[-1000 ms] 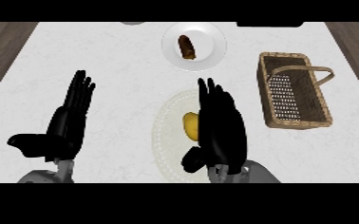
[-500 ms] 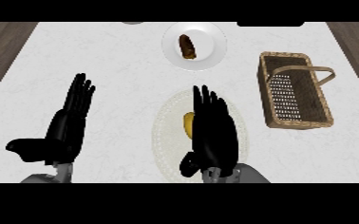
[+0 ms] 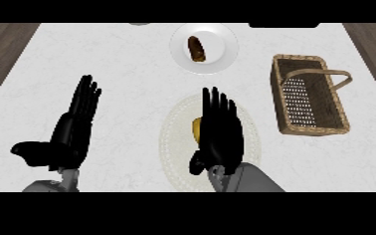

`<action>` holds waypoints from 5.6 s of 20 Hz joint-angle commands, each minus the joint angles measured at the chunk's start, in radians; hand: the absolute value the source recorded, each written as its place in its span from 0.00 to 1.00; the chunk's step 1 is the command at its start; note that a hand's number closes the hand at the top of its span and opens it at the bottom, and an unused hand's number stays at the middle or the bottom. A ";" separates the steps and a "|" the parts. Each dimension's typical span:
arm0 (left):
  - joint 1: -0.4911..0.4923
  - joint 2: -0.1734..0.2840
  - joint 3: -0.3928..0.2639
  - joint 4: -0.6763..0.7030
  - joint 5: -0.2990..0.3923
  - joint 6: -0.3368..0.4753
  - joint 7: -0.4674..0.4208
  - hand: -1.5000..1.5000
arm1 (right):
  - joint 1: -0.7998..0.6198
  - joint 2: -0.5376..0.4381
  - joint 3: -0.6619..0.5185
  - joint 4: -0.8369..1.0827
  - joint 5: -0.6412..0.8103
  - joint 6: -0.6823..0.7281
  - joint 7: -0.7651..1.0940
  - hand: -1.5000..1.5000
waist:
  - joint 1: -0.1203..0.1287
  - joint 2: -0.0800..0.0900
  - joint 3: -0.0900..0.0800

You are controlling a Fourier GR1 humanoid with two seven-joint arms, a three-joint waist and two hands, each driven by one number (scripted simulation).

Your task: Pick the lemon from the placemat and place it in the basket

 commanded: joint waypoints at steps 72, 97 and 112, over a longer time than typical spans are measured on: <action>0.037 -0.139 0.178 -0.033 -0.130 -0.174 0.060 0.50 | -0.006 0.017 0.303 -0.048 0.055 -0.271 -0.081 1.00 | -0.013 -0.005 0.000; 0.043 -0.160 0.171 -0.055 -0.171 -0.148 0.081 0.50 | 0.021 -0.096 -0.035 -0.801 0.172 0.249 0.099 1.00 | -0.025 -0.005 -0.001; 0.016 -0.164 0.198 -0.039 -0.178 -0.175 0.087 0.50 | 0.053 -0.142 -0.601 -0.695 -0.039 0.354 -0.267 1.00 | -0.009 0.001 0.001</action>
